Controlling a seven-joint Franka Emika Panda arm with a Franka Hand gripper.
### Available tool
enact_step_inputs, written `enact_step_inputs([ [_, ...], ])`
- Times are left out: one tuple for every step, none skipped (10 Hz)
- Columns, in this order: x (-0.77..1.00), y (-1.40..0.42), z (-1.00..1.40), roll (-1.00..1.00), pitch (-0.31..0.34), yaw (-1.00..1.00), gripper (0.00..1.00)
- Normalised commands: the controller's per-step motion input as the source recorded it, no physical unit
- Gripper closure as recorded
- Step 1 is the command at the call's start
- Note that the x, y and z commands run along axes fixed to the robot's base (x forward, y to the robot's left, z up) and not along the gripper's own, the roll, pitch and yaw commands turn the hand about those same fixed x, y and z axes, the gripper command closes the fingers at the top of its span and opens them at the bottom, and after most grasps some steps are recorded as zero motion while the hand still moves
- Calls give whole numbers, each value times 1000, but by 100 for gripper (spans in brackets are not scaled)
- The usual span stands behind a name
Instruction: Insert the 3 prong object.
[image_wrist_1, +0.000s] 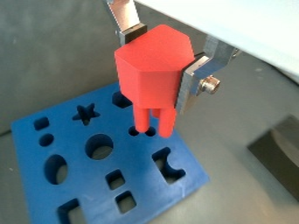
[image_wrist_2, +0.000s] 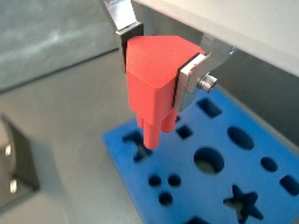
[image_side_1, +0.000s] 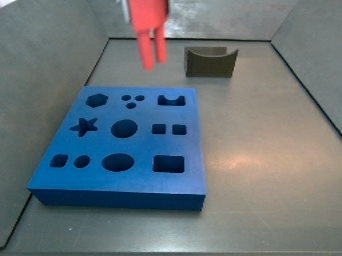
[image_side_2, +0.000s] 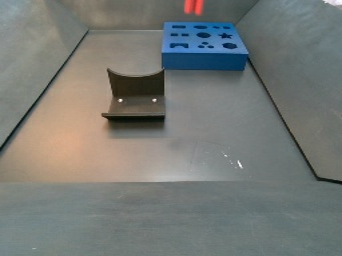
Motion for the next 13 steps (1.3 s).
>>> enact_step_inputs([
  [-320,246,-914,29,-123,749,100],
  [-194,151,-771,-4,0,623,100],
  [-23,0,-651,-46,0,349,100],
  [-46,0,-554,0,0,271,100],
  [-91,0,-503,1,9,200,100],
  [0,0,-446,133,103,140,100],
  [-54,0,-400,270,123,203,100],
  [-94,0,-380,324,127,269,100],
  [0,0,-374,304,139,257,100],
  [0,0,-380,284,151,209,100],
  [120,0,-440,229,170,237,100],
  [186,-51,-469,201,156,300,100],
  [191,-83,-420,157,147,334,100],
])
